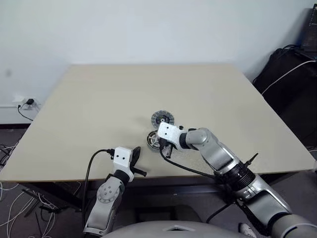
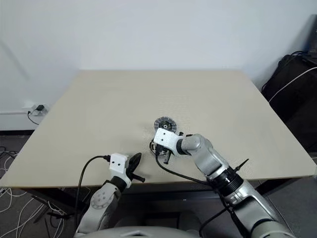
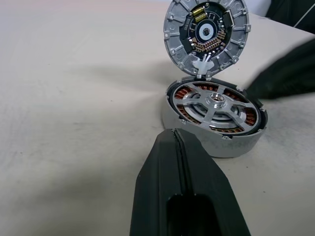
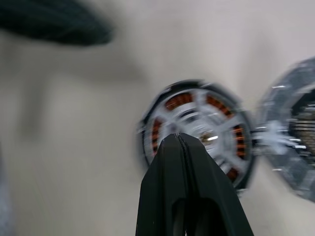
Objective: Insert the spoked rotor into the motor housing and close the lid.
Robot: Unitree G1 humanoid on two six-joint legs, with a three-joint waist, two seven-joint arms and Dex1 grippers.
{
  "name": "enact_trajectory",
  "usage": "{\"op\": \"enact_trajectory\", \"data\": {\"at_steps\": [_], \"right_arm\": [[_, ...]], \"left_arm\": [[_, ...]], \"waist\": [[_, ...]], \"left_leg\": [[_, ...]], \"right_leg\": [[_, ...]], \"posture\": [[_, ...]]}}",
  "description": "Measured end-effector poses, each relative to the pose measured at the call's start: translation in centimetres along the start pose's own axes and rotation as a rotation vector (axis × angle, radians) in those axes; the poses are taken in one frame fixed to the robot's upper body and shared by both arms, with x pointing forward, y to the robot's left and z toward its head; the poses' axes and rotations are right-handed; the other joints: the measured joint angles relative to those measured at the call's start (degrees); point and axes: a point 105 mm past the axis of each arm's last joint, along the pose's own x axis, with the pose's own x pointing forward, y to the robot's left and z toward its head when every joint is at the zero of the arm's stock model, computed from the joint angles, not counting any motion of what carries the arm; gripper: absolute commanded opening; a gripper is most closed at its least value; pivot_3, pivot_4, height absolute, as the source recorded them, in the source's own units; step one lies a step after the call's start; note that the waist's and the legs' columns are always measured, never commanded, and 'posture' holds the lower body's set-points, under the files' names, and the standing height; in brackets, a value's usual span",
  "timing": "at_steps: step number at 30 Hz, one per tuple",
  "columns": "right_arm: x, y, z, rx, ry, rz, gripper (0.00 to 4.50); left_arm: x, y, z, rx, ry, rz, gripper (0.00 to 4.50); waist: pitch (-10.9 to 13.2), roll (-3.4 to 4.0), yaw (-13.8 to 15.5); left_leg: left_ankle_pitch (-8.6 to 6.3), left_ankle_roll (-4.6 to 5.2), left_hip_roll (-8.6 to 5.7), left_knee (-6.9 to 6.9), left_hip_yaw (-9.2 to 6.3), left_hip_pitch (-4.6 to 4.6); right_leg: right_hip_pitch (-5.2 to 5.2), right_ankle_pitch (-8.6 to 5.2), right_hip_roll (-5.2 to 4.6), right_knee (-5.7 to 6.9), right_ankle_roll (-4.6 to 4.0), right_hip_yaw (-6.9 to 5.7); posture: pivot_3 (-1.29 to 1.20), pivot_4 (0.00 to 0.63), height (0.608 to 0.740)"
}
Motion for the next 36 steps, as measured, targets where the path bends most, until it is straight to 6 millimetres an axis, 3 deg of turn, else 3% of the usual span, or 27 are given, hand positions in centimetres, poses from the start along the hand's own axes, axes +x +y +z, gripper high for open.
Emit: {"op": "enact_trajectory", "data": {"at_steps": [3, 6, 17, 36], "right_arm": [[0.1, -0.2, 0.1, -0.051, 0.03, 0.037, 0.62], [0.1, -0.9, 0.0, -0.076, 0.059, 0.037, 1.56], [0.9, -1.1, -1.3, -0.15, 0.151, 0.088, 1.56], [0.2, -0.3, -2.2, -0.191, 0.187, 0.167, 1.56]], "left_arm": [[0.0, -0.1, 0.0, 0.001, -0.003, -0.004, 0.0], [0.1, -0.2, 0.1, 0.002, -0.005, -0.004, 0.0], [0.1, -0.2, 0.1, -0.006, -0.016, 0.009, 0.0], [0.1, -0.2, -0.4, -0.01, -0.002, 0.013, 0.0]], "waist": [[0.0, -0.01, 0.0], [0.0, -0.02, 0.1], [0.0, -0.01, 0.1], [0.0, -0.02, 0.3]], "left_leg": [[0.01, -0.01, -0.01, 0.0, 0.01, 0.02], [0.01, -0.01, -0.01, 0.0, 0.0, 0.02], [0.01, -0.02, -0.02, 0.0, 0.01, 0.0], [0.0, -0.02, -0.02, 0.0, 0.0, 0.01]], "right_leg": [[0.02, 0.0, 0.0, 0.01, 0.0, 0.0], [0.02, 0.0, 0.0, 0.01, 0.0, -0.01], [0.0, 0.0, -0.01, 0.0, -0.01, 0.0], [0.0, 0.0, -0.02, 0.0, -0.01, -0.01]], "posture": [[0.0, 0.0, 0.74], [0.0, 0.0, 0.74], [0.0, 0.0, 0.74], [0.0, 0.0, 0.74]]}}
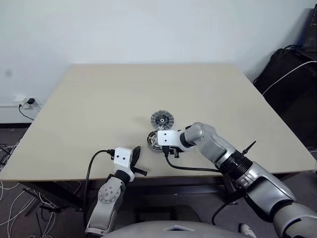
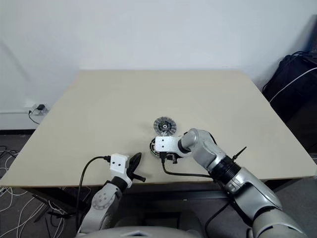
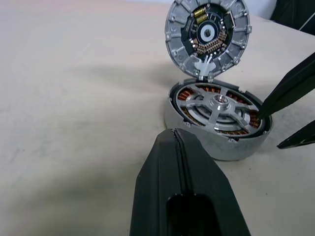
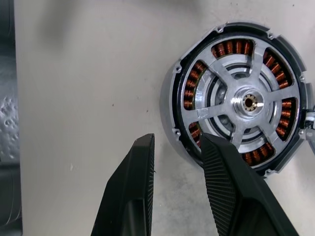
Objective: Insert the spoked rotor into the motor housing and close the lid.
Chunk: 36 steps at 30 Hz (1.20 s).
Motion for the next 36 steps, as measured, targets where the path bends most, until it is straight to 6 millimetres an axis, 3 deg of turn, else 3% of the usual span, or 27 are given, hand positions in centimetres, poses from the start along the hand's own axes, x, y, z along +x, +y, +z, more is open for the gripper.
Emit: {"op": "enact_trajectory", "data": {"at_steps": [17, 24, 36], "right_arm": [[1.0, -0.1, 0.1, -0.021, 0.008, 0.008, 1.56], [1.4, -0.2, 0.7, -0.019, -0.016, -0.006, 0.11], [1.4, 0.1, 0.4, 0.064, -0.05, -0.044, 0.1]], "left_arm": [[0.1, -0.2, 0.2, -0.012, -0.019, 0.005, 0.0], [0.0, -0.2, 0.1, -0.017, -0.017, 0.008, 0.0], [0.0, -0.1, 0.2, -0.038, -0.024, 0.024, 0.0]], "waist": [[0.0, -0.02, -0.2], [-0.1, -0.04, -0.5], [-0.1, -0.06, -0.2]], "left_leg": [[0.02, -0.03, 0.0, 0.0, 0.01, 0.07], [0.04, -0.06, 0.07, 0.0, 0.01, 0.27], [0.03, -0.06, 0.13, 0.0, -0.02, 0.21]], "right_leg": [[0.06, 0.01, 0.02, 0.02, -0.01, 0.0], [0.23, 0.03, 0.03, 0.05, -0.05, -0.02], [0.2, 0.03, 0.0, 0.04, -0.05, -0.02]], "posture": [[0.0, 0.0, 0.74], [0.0, 0.0, 0.74], [0.0, 0.0, 0.74]]}}
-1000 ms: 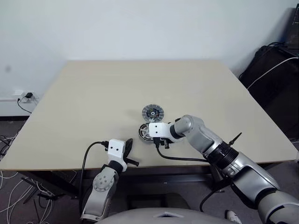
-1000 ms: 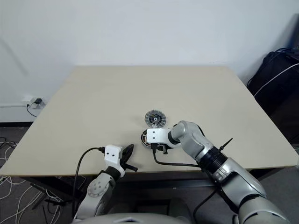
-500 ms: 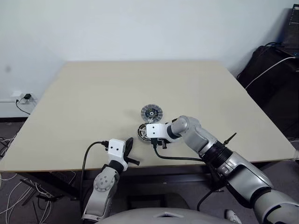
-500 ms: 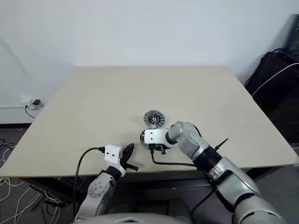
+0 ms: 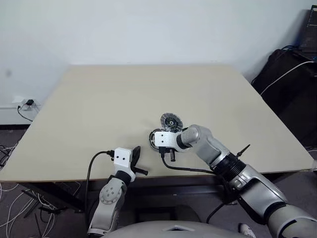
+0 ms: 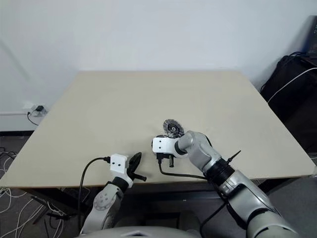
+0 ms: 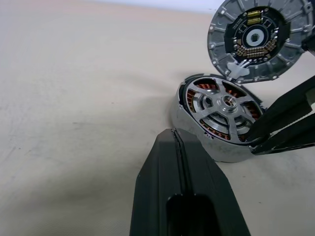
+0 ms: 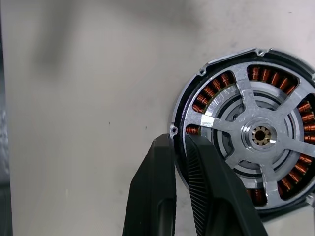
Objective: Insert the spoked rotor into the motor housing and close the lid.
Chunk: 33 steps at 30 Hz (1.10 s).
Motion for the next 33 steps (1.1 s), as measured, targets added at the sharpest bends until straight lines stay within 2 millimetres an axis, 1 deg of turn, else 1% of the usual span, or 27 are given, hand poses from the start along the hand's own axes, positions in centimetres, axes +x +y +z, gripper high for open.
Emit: {"op": "enact_trajectory", "data": {"at_steps": [6, 10, 17, 20, 23, 25, 30, 33], "right_arm": [[-0.4, 0.2, -0.3, 0.15, -0.029, -0.068, 0.1], [-1.3, 0.6, -0.5, 0.239, -0.034, -0.117, 0.1], [-3.2, 3.2, -1.0, 0.385, -0.049, -0.154, 0.1], [-3.9, 3.8, -0.8, 0.448, -0.065, -0.167, 0.02], [-4.8, 3.6, -0.5, 0.493, -0.083, -0.193, 0.02], [-4.9, 3.4, -0.4, 0.536, -0.091, -0.215, 0.02], [-4.0, 3.0, 0.2, 0.612, -0.103, -0.255, 0.02], [-3.8, 2.7, 1.1, 0.637, -0.142, -0.25, 0.02]], "left_arm": [[0.0, 0.0, -0.1, -0.001, 0.002, -0.001, 0.0], [-0.1, 0.0, -0.2, -0.002, 0.006, -0.001, 0.0], [0.0, -0.4, -0.3, -0.005, 0.01, -0.015, 0.0], [0.0, -0.4, -0.3, -0.006, 0.012, -0.016, 0.0], [0.0, -0.5, -0.4, -0.007, 0.013, -0.024, 0.0], [0.0, -0.7, -0.4, -0.008, 0.014, -0.033, 0.0], [0.1, -1.1, -0.3, -0.009, 0.013, -0.052, 0.0], [0.1, -1.2, -0.3, -0.009, 0.014, -0.053, 0.0]], "waist": [[0.0, 0.0, 0.3], [0.0, 0.02, 0.8], [0.0, 0.02, 0.9], [0.0, -0.02, 0.8], [0.1, -0.06, 0.7], [0.1, -0.08, 0.7], [0.1, -0.07, 0.7], [0.1, -0.07, 0.7]], "left_leg": [[0.0, 0.01, 0.03, 0.0, -0.03, -0.19], [-0.03, 0.05, 0.01, 0.0, -0.06, -0.41], [-0.07, 0.09, -0.09, 0.0, -0.21, -0.63], [-0.06, 0.08, -0.1, 0.01, -0.24, -0.63], [-0.03, 0.04, -0.1, 0.04, -0.24, -0.6], [-0.01, 0.01, -0.08, 0.04, -0.25, -0.53], [0.0, -0.02, -0.1, 0.04, -0.26, -0.54], [0.0, -0.01, -0.11, 0.04, -0.27, -0.56]], "right_leg": [[-0.18, 0.0, -0.02, 0.0, 0.0, 0.0], [-0.39, -0.01, -0.04, -0.05, -0.01, -0.02], [-0.51, -0.04, -0.11, -0.14, -0.04, -0.17], [-0.5, -0.04, -0.1, -0.14, -0.03, -0.22], [-0.47, -0.04, -0.09, -0.11, -0.03, -0.25], [-0.42, -0.04, -0.05, -0.09, -0.03, -0.29], [-0.43, -0.04, -0.02, -0.07, -0.04, -0.29], [-0.43, -0.04, -0.02, -0.08, -0.04, -0.28]], "posture": [[0.0, 0.0, 0.74], [0.0, 0.0, 0.74], [0.0, 0.0, 0.74], [0.0, 0.0, 0.74], [0.0, 0.0, 0.74], [0.0, 0.0, 0.74], [0.0, 0.0, 0.74], [0.0, 0.0, 0.74]]}}
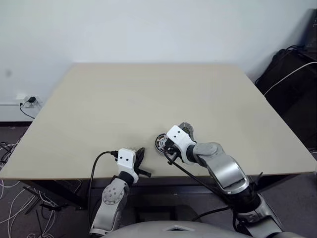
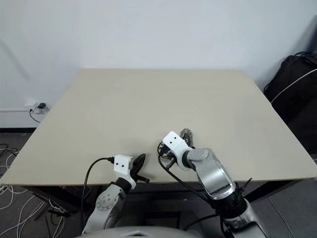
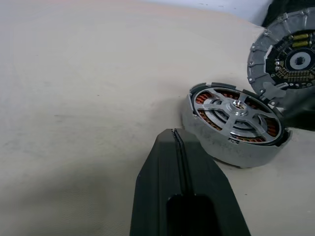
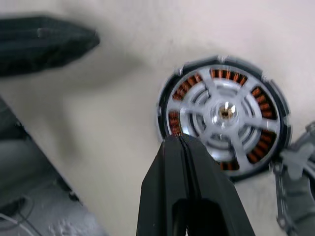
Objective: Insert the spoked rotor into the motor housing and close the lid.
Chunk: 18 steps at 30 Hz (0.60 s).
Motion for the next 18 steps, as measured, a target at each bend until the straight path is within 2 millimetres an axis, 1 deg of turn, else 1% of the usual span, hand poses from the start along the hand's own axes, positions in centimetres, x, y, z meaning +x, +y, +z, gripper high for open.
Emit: {"op": "enact_trajectory", "data": {"at_steps": [2, 6, 8, 10, 12, 14, 16, 18], "right_arm": [[0.0, 0.7, 1.1, 0.032, -0.065, 0.051, 0.02], [-1.5, 2.3, 5.0, 0.028, -0.302, 0.157, 0.02], [-2.8, 2.5, 7.4, 0.017, -0.471, 0.166, 0.02], [-3.8, 2.2, 9.0, 0.025, -0.591, 0.147, 0.02], [-4.7, 1.1, 10.1, 0.053, -0.687, 0.084, 0.02], [-5.5, -0.7, 10.7, 0.083, -0.758, -0.044, 0.02], [-6.4, -3.3, 10.6, 0.11, -0.8, -0.231, 0.02], [-7.0, -6.0, 9.7, 0.145, -0.806, -0.429, 0.02]], "left_arm": [[-0.1, 0.1, -0.1, 0.0, 0.003, 0.004, 0.0], [-0.2, 0.1, -0.3, -0.003, 0.01, 0.008, 0.0], [-0.3, 0.2, -0.4, -0.003, 0.012, 0.01, 0.0], [-0.3, 0.2, -0.4, -0.003, 0.013, 0.011, 0.0], [-0.3, 0.2, -0.4, -0.002, 0.013, 0.011, 0.0], [-0.3, 0.4, -0.3, 0.001, 0.012, 0.014, 0.0], [-0.2, 0.5, -0.2, 0.007, 0.009, 0.014, 0.0], [-0.1, 0.5, 0.0, 0.012, 0.006, 0.007, 0.0]], "waist": [[0.0, 0.01, 0.0], [0.0, 0.02, 0.0], [0.0, 0.02, 0.0], [0.0, 0.01, 0.0], [0.0, 0.02, 0.0], [0.0, 0.02, 0.0], [0.0, 0.03, 0.0], [0.0, 0.04, 0.0]], "left_leg": [[0.0, 0.0, -0.01, 0.0, -0.03, -0.02], [0.0, 0.0, -0.01, 0.0, -0.08, -0.03], [0.0, 0.0, -0.01, 0.0, -0.07, -0.03], [0.0, 0.0, -0.01, 0.0, -0.08, -0.01], [0.01, -0.01, -0.01, 0.0, -0.07, -0.01], [0.02, -0.03, -0.05, 0.0, -0.06, -0.02], [0.03, -0.06, -0.07, 0.0, -0.05, -0.02], [0.05, -0.09, -0.08, 0.0, -0.04, -0.02]], "right_leg": [[-0.01, 0.0, 0.0, -0.01, 0.0, -0.01], [0.01, -0.01, 0.01, -0.01, 0.01, -0.06], [0.01, -0.01, 0.01, 0.0, 0.03, -0.07], [0.04, 0.0, 0.01, 0.0, 0.04, -0.08], [0.04, 0.01, 0.01, 0.0, 0.04, -0.07], [0.03, 0.01, 0.01, 0.01, 0.04, -0.07], [0.02, 0.01, 0.02, 0.03, 0.04, -0.07], [0.02, 0.0, 0.02, 0.03, 0.03, -0.06]], "posture": [[0.0, 0.0, 0.74], [0.0, 0.0, 0.74], [0.0, 0.0, 0.74], [0.0, 0.0, 0.74], [0.0, 0.0, 0.74], [0.0, 0.0, 0.74], [0.0, 0.0, 0.74], [0.0, 0.0, 0.74]]}}
